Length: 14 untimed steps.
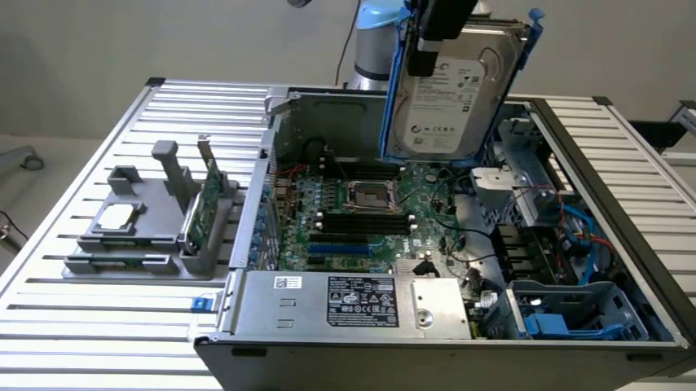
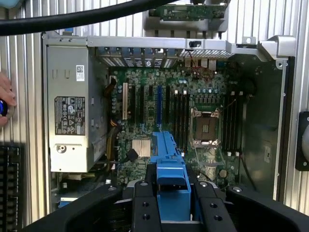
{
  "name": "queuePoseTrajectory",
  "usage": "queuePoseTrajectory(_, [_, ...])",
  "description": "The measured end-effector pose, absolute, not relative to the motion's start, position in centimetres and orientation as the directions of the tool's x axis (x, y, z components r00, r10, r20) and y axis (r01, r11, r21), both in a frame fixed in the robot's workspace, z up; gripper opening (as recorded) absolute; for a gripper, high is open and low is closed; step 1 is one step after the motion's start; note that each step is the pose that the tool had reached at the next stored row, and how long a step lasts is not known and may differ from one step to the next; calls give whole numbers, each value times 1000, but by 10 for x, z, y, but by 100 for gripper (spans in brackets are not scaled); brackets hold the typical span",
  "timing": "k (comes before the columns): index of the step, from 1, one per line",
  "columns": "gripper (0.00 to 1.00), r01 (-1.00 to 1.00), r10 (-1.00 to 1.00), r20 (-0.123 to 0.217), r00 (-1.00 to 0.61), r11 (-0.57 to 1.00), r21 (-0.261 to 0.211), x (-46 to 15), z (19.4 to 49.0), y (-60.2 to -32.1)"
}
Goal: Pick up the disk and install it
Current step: 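Pick up the disk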
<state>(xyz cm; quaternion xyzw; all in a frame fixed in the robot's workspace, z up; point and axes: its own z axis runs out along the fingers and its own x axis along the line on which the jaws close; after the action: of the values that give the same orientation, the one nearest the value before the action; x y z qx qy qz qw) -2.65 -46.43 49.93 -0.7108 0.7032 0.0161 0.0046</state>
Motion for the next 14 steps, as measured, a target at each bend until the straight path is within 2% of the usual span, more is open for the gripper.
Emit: queuePoseTrajectory(14, [33, -1000, -1000, -29, 11, -11, 16, 28, 499, -490])
